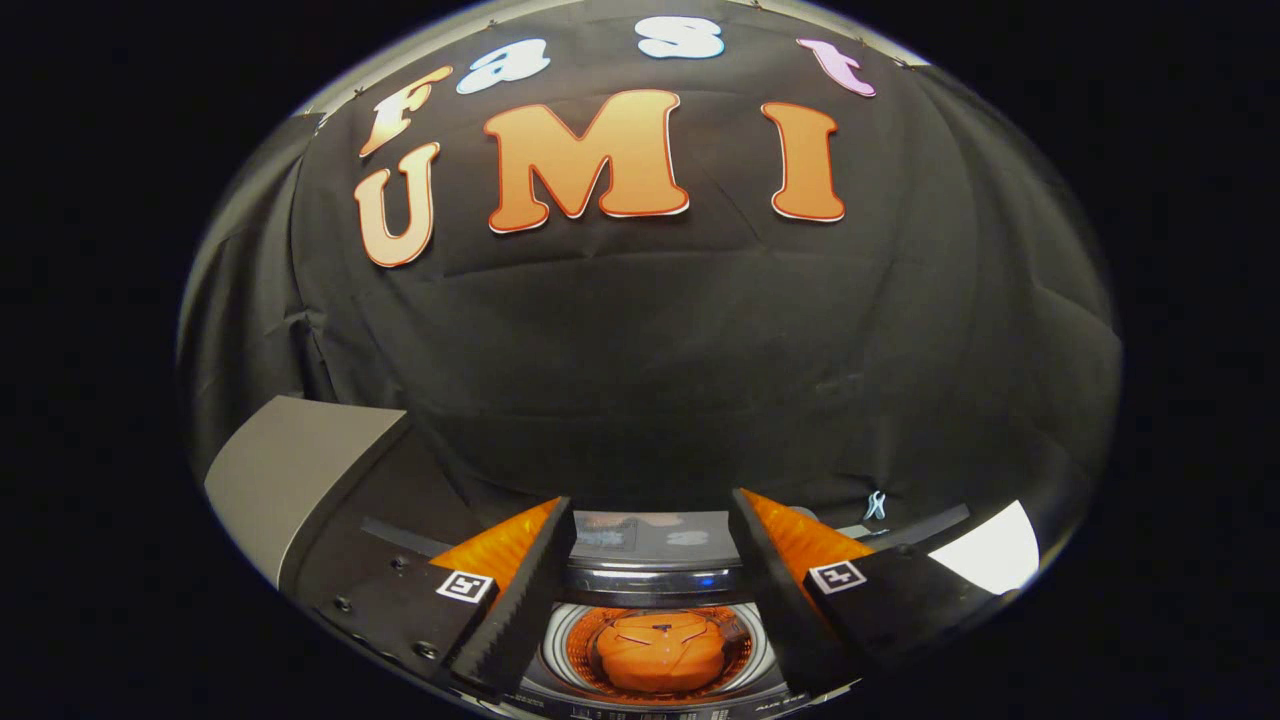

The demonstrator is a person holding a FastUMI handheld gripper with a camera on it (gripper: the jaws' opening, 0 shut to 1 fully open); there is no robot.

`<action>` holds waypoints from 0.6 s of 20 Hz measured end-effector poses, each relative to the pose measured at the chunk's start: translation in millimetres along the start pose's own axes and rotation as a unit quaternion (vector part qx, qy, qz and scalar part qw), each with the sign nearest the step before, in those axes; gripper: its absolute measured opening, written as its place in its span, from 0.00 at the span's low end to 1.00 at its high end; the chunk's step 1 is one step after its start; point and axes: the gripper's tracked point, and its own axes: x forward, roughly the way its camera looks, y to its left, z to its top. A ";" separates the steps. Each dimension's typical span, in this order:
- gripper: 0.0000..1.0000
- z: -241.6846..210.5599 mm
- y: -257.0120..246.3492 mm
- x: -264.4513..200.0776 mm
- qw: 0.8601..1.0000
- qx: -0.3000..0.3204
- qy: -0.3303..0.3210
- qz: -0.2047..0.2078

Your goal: Put the clothes into the washing machine and then close the washing machine lid.

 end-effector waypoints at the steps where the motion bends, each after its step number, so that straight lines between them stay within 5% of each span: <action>1: 0.99 -1.6 -0.1 -1.8 1.000 0.004 0.001 -0.001; 12: 0.98 -31.9 2.4 3.0 1.000 0.001 0.027 -0.004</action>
